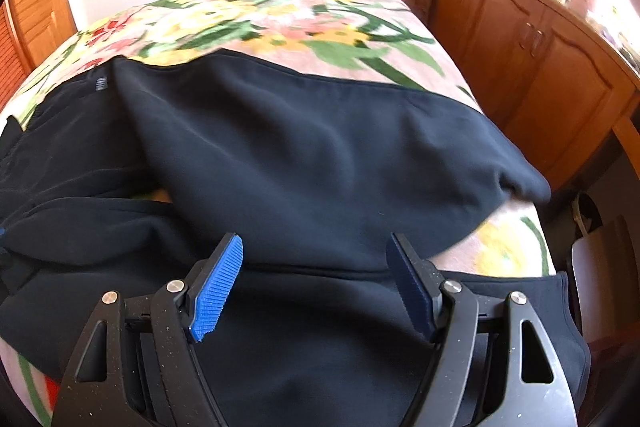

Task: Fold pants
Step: 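Grasp the black pants fabric with the left gripper and close it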

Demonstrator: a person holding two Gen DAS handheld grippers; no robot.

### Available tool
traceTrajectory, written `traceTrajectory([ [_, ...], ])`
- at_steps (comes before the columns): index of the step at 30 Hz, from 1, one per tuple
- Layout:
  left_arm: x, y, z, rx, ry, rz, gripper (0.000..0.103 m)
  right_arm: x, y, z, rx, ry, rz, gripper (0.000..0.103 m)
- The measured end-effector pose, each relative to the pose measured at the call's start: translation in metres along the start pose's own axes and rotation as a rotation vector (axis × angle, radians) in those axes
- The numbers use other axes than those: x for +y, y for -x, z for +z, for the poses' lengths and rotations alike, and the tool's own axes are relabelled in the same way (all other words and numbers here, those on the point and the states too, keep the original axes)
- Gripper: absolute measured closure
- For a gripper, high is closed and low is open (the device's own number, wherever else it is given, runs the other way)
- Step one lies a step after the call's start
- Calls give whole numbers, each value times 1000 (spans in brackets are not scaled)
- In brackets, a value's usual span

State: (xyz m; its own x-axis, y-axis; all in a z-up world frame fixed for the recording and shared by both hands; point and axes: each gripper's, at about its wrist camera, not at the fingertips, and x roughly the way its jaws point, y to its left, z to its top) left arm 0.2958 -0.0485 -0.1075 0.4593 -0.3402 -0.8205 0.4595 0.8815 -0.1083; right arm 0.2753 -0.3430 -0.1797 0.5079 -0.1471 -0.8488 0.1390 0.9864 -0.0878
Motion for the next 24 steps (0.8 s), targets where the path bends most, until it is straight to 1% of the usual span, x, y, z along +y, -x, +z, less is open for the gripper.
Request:
traceTrajectory([
  [1, 3, 3, 4, -24, 15, 4, 60, -8, 0, -2, -3, -16, -4, 28],
  [4, 4, 13, 16, -83, 35, 25, 56, -22, 1, -5, -5, -55, -5, 28],
  [7, 2, 4, 30, -87, 49, 26, 52, -34, 3, -8, -12, -78, -15, 28],
  [10, -9, -11, 41, -103, 54, 46, 52, -40, 8, -9, -25, -96, -9, 28],
  [12, -19, -22, 49, -112, 48, 30, 52, -42, 12, -9, -33, -91, -7, 28],
  [15, -32, -47, 63, -69, 52, -15, 65, -41, 13, -10, -32, -77, -6, 28],
  [18, -39, -68, 79, -42, 45, -32, 73, -46, 13, -14, -29, -70, -2, 28],
  [20, -47, -80, 87, -35, 21, -20, 73, -51, 12, -18, -22, -67, -7, 28],
  [24, -62, -111, 101, 20, 4, -29, 73, -65, 9, -23, -12, -75, -16, 28],
])
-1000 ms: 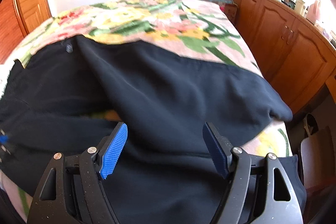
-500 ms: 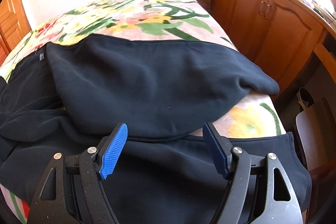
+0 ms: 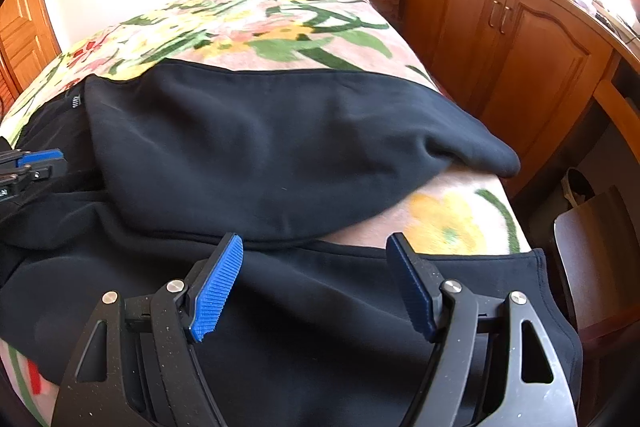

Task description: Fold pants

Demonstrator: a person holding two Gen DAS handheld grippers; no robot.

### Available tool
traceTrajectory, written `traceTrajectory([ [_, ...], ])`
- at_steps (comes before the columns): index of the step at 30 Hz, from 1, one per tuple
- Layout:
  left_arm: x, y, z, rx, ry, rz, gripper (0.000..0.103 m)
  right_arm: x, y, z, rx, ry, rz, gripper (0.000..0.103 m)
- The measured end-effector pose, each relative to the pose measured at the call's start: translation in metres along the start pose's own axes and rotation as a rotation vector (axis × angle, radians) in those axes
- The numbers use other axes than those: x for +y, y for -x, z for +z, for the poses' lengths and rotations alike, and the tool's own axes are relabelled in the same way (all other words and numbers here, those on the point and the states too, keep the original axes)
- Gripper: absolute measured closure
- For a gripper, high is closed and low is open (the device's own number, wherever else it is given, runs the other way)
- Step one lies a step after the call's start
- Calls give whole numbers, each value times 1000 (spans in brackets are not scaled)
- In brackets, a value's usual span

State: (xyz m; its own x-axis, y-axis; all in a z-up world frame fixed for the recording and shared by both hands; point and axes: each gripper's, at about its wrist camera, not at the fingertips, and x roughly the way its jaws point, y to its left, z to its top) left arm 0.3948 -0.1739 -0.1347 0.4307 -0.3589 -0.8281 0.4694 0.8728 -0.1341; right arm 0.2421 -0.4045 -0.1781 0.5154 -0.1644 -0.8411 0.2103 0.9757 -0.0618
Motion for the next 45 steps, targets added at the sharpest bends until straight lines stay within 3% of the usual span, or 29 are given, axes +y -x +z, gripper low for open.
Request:
traceTrajectory([
  [2, -6, -12, 4, 23, 1, 3, 72, -8, -1, -2, 1, -7, -3, 28],
  [4, -8, -25, 7, 45, 5, 24, 62, -13, -1, -2, 2, -15, -3, 28],
  [17, -22, -69, 17, 115, -71, 107, 51, -44, -5, -6, 2, -69, -7, 28],
  [18, -22, -70, 19, 121, -63, 112, 63, -46, -5, -6, 1, -71, -11, 28],
  [19, -20, -70, 21, 118, -56, 133, 85, -50, -5, -6, -1, -76, -12, 28],
  [21, -12, -66, 25, 115, -29, 136, 94, -55, -5, -6, 0, -87, -16, 28],
  [22, -7, -63, 25, 114, -15, 108, 95, -58, -5, -6, 1, -92, -19, 28],
  [30, 1, 8, 4, 3, -61, 124, 96, -71, -4, -7, -3, -108, -59, 28],
  [34, 10, 28, -17, -31, -34, 138, 96, -82, -5, -4, -11, -136, -79, 28],
  [42, 11, 30, -22, -86, -34, 154, 96, -120, -18, 14, -18, -233, -107, 27],
  [45, 15, 37, -22, -111, -27, 152, 96, -130, -32, 22, 3, -283, -81, 28],
])
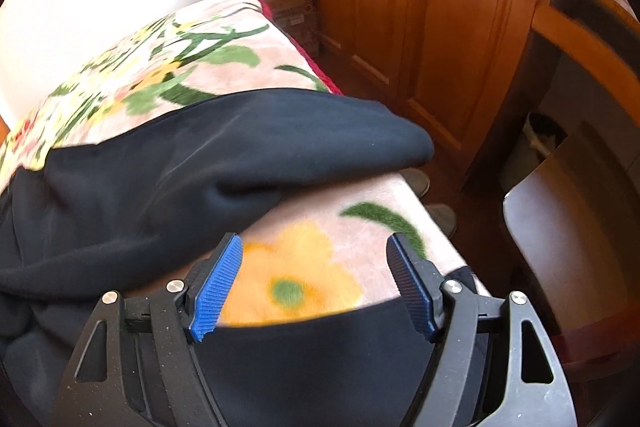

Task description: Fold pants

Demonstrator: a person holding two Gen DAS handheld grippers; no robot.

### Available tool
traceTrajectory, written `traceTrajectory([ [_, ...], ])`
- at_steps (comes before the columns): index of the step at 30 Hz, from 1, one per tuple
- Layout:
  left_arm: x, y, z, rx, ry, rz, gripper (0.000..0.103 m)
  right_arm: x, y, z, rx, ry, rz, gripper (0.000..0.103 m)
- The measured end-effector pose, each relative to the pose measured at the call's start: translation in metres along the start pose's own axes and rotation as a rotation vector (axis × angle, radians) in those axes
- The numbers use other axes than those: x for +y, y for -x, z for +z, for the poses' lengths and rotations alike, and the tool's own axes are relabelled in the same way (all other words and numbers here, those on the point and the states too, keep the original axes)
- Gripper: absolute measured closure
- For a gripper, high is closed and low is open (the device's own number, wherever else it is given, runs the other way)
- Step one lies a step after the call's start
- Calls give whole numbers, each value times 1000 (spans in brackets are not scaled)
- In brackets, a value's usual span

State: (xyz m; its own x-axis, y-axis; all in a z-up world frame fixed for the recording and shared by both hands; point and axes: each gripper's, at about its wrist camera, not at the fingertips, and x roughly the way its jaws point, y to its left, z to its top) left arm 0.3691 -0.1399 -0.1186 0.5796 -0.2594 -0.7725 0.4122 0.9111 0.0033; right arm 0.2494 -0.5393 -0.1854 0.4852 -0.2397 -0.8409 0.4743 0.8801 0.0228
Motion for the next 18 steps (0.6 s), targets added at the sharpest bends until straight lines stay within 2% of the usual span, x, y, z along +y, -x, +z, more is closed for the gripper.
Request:
traceTrajectory([
  [3, 8, 10, 0, -22, 21, -14, 96, 3, -14, 4, 29, -47, 33, 29],
  [7, 5, 20, -2, -49, 2, 2, 96, 11, -20, 5, 27, -112, 84, 31],
  [14, 7, 13, -14, -16, 12, -17, 96, 14, -28, 19, 9, -277, 127, 33],
  [18, 10, 12, -15, -6, 33, -37, 96, 15, -27, 19, 9, -303, 119, 33],
])
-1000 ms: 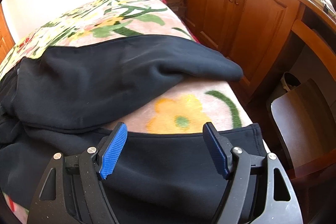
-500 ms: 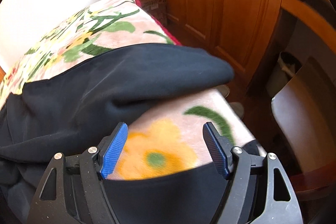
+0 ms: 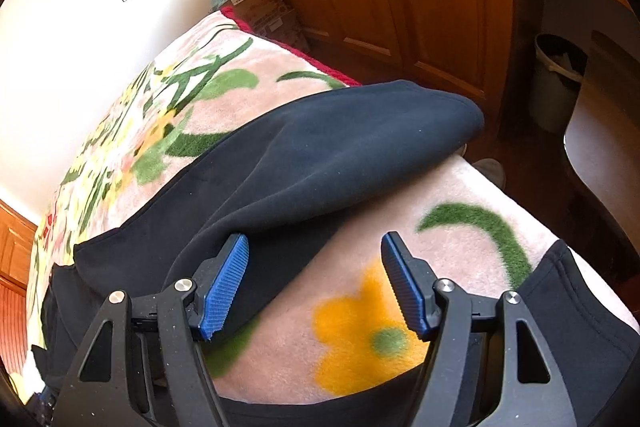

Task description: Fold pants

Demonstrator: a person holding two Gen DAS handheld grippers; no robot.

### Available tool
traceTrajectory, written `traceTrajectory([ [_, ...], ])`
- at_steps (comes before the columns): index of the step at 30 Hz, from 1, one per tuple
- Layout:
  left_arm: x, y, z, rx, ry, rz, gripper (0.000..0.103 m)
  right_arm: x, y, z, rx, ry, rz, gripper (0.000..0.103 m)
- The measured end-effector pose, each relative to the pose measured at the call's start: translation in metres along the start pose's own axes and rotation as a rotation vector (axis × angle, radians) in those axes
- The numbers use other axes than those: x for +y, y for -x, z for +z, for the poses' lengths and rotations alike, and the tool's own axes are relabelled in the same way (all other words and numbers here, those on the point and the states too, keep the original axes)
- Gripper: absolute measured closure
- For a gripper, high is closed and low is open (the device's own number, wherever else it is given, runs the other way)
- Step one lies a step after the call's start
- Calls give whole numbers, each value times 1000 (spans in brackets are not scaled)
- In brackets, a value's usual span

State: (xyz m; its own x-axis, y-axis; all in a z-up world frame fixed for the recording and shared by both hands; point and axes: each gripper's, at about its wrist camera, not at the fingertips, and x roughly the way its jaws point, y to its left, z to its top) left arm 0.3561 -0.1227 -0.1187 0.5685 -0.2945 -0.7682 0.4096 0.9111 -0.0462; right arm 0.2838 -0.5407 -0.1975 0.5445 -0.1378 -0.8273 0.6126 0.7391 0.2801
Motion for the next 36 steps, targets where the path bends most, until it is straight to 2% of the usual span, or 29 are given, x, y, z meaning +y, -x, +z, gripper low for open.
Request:
traceTrajectory([
  [3, -2, -1, 1, 1, -14, -3, 96, 3, -8, 0, 21, 7, -4, 33],
  [5, -3, -1, 0, 5, -9, -12, 96, 6, -24, 4, 69, -3, 5, 33],
  [7, -1, -2, 0, 10, -4, -20, 96, 14, -40, 6, 109, 23, -53, 33],
  [8, 0, -3, 1, 11, -2, -23, 96, 19, -43, 8, 108, 43, -80, 40],
  [9, 1, -3, 2, 11, 1, -25, 96, 24, -43, 10, 99, 58, -86, 58],
  [12, 3, -4, 1, 13, 7, -29, 96, 50, -40, 17, 64, 151, -140, 82],
  [15, 2, -6, 0, 19, 8, -30, 96, 85, -36, 29, 11, 246, -161, 87],
  [18, 2, -9, 1, 23, 10, -30, 96, 140, -27, 33, -48, 386, -115, 88],
  [20, 3, -10, 2, 24, 11, -32, 96, 184, -22, 23, -26, 522, -13, 88],
  [23, 2, -11, 3, 23, 12, -31, 96, 216, -20, -9, 48, 664, 52, 88],
  [25, 2, -10, 2, 22, 11, -31, 96, 212, -22, -25, 102, 671, 60, 87],
  [27, 1, -10, 1, 21, 9, -29, 96, 197, -18, -34, 116, 652, 80, 82],
  [28, 1, -10, 1, 21, 9, -29, 96, 188, -14, -36, 111, 641, 83, 79],
  [30, 1, -11, 1, 21, 12, -30, 96, 166, -4, -40, 105, 605, 71, 69],
  [33, 1, -10, 1, 18, 13, -32, 96, 129, 16, -42, 87, 534, 49, 63],
  [36, 1, -10, 1, 16, 13, -32, 96, 97, 34, -43, 57, 502, -3, 62],
])
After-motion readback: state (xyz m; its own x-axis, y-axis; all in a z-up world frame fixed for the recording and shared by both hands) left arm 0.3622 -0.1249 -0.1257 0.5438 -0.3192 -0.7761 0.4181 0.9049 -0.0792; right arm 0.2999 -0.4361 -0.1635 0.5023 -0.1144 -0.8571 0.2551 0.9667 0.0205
